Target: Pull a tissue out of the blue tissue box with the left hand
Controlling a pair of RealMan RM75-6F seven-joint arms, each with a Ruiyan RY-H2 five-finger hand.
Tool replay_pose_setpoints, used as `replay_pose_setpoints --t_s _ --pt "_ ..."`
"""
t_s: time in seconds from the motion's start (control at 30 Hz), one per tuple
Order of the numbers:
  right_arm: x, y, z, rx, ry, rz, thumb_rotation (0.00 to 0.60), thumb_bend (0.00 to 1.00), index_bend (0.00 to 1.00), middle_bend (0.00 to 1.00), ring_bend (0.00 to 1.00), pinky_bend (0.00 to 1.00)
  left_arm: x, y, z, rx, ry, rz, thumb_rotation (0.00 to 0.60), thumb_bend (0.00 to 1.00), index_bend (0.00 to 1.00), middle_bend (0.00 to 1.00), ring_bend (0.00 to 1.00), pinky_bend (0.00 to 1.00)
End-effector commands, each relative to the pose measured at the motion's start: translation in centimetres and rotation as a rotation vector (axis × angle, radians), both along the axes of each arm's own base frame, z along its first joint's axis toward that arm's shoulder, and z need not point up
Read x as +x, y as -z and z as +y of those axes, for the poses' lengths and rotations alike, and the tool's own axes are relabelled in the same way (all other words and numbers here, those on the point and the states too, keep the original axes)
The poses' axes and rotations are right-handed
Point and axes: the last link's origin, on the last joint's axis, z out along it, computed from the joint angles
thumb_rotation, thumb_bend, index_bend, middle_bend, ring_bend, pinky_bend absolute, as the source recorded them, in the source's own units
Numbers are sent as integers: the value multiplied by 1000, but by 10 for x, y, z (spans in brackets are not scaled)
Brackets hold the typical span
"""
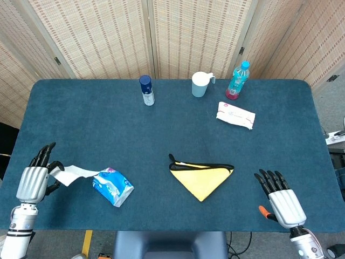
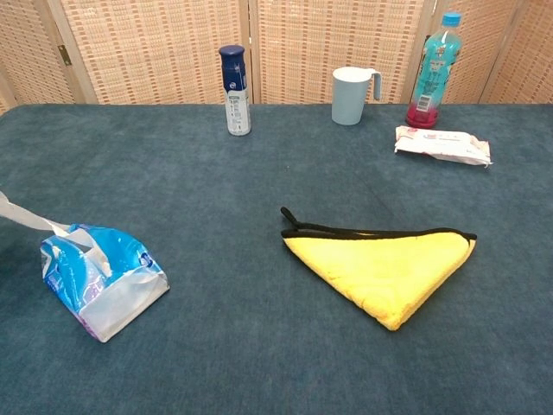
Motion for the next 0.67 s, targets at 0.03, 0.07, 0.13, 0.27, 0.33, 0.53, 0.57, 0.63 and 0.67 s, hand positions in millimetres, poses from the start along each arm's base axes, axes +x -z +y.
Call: replay_pose_setpoints --t_s 0.03,0.07,0.13,0.27,0.33,0.53,0.57,0.63,0.67 --pt "0 0 0 0 1 0 600 171 0 0 0 0 -7 7 -13 2 -13 -21 600 573 520 50 48 235" --pt "0 0 0 -1 1 -1 600 171 0 0 0 0 -8 8 -16 -4 -16 -18 600 564 488 38 38 228" --pt "0 -1 -1 -1 2 -2 600 172 0 0 0 0 -12 10 -21 -15 -25 -7 600 507 320 6 8 195" --pt "1 0 0 3 -1 -3 600 171 0 0 0 0 -13 7 -27 -19 -33 6 600 386 77 0 0 149" --pt "2 1 0 4 -5 -2 600 171 0 0 0 0 -14 5 -31 -21 -36 16 600 360 11 0 0 133" --pt "0 1 -2 2 4 3 600 172 0 0 0 0 -13 -5 -36 -6 -39 15 600 320 0 0 0 113" --pt "0 2 -2 3 5 4 600 172 0 0 0 0 -12 -5 -37 -5 -36 14 600 319 0 0 0 112" --pt "-1 2 -2 6 7 9 600 172 0 0 0 0 -11 -6 -38 -6 -30 15 600 319 0 0 0 110" --pt "-1 3 -2 7 7 10 600 171 0 0 0 0 -10 -6 -39 -6 -28 16 600 319 0 0 0 109"
